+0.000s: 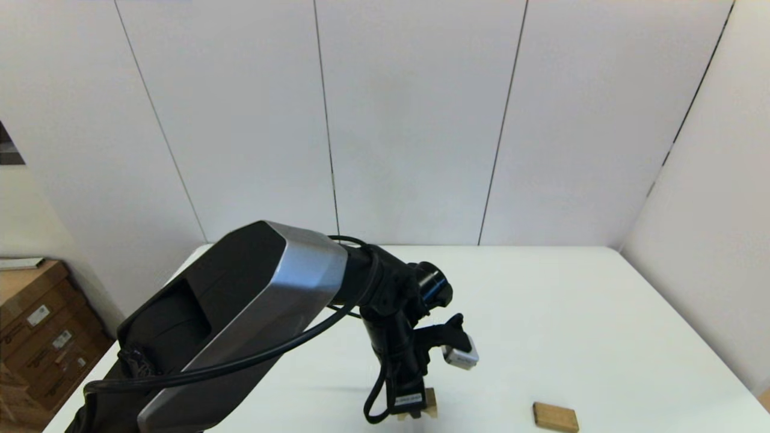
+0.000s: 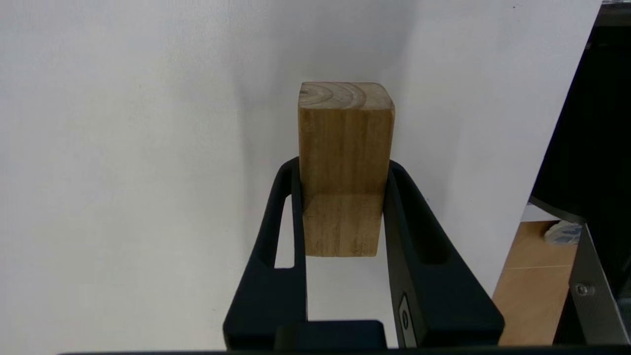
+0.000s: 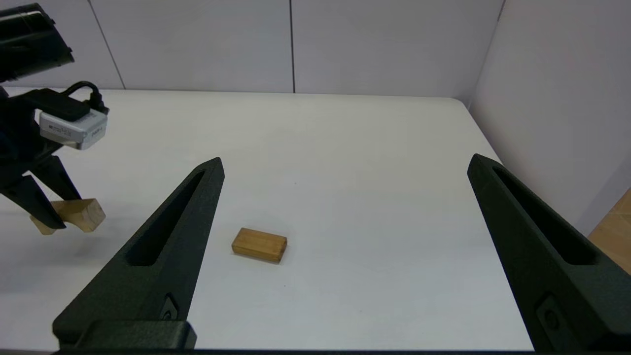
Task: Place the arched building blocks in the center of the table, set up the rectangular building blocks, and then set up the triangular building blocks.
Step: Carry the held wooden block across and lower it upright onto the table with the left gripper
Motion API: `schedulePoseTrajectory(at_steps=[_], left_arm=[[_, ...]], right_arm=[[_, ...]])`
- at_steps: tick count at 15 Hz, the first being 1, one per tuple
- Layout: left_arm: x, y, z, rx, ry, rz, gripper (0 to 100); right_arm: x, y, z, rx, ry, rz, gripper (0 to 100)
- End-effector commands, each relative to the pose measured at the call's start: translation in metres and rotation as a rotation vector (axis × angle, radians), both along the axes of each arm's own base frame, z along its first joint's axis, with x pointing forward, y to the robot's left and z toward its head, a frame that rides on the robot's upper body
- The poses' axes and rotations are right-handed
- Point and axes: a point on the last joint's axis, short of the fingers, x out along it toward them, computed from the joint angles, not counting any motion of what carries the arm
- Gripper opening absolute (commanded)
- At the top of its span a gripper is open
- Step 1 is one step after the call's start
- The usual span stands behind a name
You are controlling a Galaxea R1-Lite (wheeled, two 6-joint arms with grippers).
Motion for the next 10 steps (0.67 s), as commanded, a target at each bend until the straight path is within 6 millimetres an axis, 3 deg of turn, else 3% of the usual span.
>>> schedulePoseTrajectory(at_steps=[1, 10], left_arm=[[0.003, -0.003, -0.001, -0.008, -0.012, -0.020, 0], [0.015, -0.011, -0.004, -0.021, -0.074, -0.053, 0]], right_arm=[[0.000, 0.000, 0.000, 0.000, -0.001, 0.001, 100], [0.000, 0.000, 0.000, 0.000, -0.001, 0.001, 100]])
